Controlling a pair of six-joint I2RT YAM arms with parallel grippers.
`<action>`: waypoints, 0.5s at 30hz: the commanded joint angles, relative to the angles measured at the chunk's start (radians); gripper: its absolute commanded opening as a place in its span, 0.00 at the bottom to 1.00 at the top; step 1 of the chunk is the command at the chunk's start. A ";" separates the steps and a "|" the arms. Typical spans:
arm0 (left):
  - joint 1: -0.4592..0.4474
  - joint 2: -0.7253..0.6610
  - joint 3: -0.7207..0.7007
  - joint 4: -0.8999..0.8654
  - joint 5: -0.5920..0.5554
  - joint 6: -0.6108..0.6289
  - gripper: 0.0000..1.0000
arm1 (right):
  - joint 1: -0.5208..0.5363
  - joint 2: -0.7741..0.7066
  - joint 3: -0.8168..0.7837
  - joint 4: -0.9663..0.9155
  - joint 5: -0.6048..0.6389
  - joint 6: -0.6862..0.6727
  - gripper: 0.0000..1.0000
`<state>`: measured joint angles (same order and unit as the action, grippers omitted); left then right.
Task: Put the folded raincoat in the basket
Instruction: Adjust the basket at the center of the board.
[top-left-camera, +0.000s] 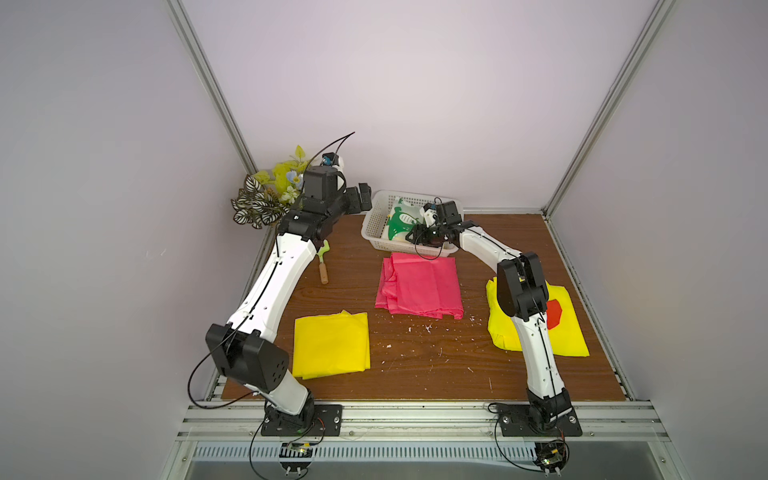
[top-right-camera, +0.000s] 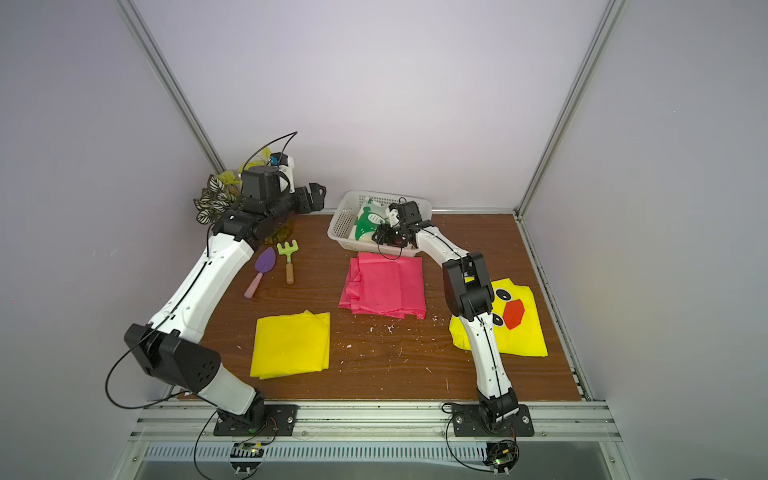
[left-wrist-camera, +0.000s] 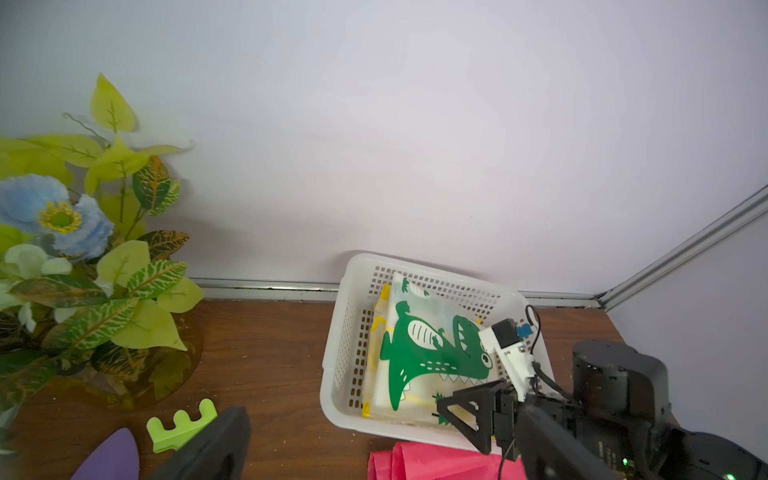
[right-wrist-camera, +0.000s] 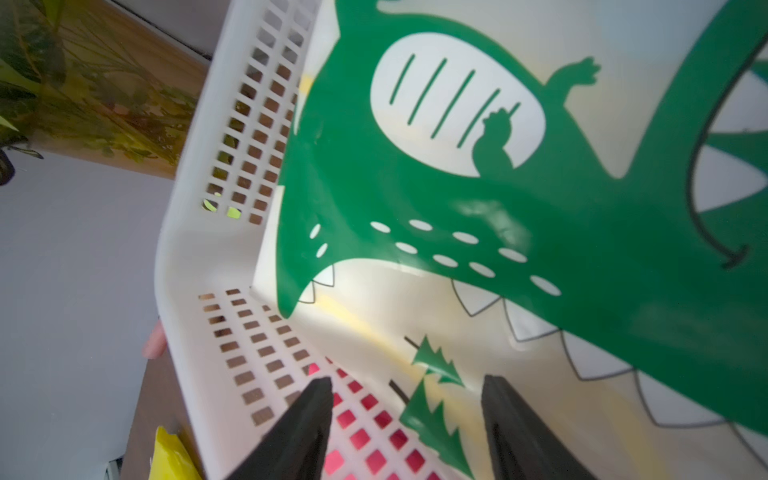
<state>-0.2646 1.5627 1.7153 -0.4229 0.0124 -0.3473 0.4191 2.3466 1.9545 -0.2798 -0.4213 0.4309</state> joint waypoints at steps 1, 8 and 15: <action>0.011 -0.059 -0.067 0.012 -0.043 -0.034 0.99 | 0.014 -0.140 -0.081 -0.002 -0.054 -0.048 0.66; 0.011 -0.280 -0.325 0.030 -0.122 -0.115 0.99 | 0.014 -0.284 -0.141 0.033 -0.071 -0.045 0.77; 0.011 -0.453 -0.441 -0.048 -0.120 -0.158 0.99 | 0.022 -0.487 -0.279 0.082 -0.075 -0.005 0.78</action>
<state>-0.2646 1.1610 1.2953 -0.4335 -0.0834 -0.4629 0.4324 1.9629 1.7306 -0.2424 -0.4767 0.4088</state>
